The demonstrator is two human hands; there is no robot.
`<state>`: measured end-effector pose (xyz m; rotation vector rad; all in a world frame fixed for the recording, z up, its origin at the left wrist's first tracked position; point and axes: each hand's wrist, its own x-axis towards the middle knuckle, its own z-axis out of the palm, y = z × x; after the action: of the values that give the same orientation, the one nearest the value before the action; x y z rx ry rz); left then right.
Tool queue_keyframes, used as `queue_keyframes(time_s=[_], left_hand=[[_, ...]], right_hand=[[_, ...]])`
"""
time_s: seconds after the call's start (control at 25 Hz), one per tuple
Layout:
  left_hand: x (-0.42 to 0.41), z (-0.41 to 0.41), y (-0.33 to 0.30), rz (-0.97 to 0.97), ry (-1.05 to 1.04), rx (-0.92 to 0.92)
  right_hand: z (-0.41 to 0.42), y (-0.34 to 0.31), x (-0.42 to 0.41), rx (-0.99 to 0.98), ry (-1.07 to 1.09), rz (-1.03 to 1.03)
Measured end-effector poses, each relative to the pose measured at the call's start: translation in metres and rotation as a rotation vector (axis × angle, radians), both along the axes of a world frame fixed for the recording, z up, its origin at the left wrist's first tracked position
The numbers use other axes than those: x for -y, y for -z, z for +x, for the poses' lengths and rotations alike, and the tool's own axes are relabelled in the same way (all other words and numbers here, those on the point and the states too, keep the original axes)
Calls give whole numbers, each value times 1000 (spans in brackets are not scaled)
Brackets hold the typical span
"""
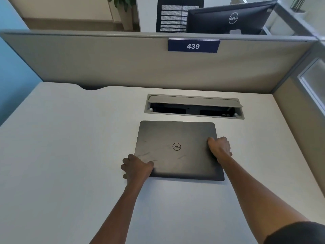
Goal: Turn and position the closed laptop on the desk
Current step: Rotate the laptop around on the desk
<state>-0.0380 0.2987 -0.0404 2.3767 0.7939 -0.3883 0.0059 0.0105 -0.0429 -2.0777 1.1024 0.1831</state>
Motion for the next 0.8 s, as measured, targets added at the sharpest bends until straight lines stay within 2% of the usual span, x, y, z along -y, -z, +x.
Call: queue_keyframes(time_s=[0.32,0.52,0.68,0.8], left_hand=[[-2,-10,-1,-25,19,53],[-6,-21,-2,-152,-99,121],[5,-51,4,-152,-224,284],[10,-63,3,-262,-322,323]], right_hand=[[-7,-3,0,-20,-111,-73],[-13,-5,1,-11,-179,-98],[-19,-6,-8,50,-291,-277],[-20,-7,-21,106,-409,-399]])
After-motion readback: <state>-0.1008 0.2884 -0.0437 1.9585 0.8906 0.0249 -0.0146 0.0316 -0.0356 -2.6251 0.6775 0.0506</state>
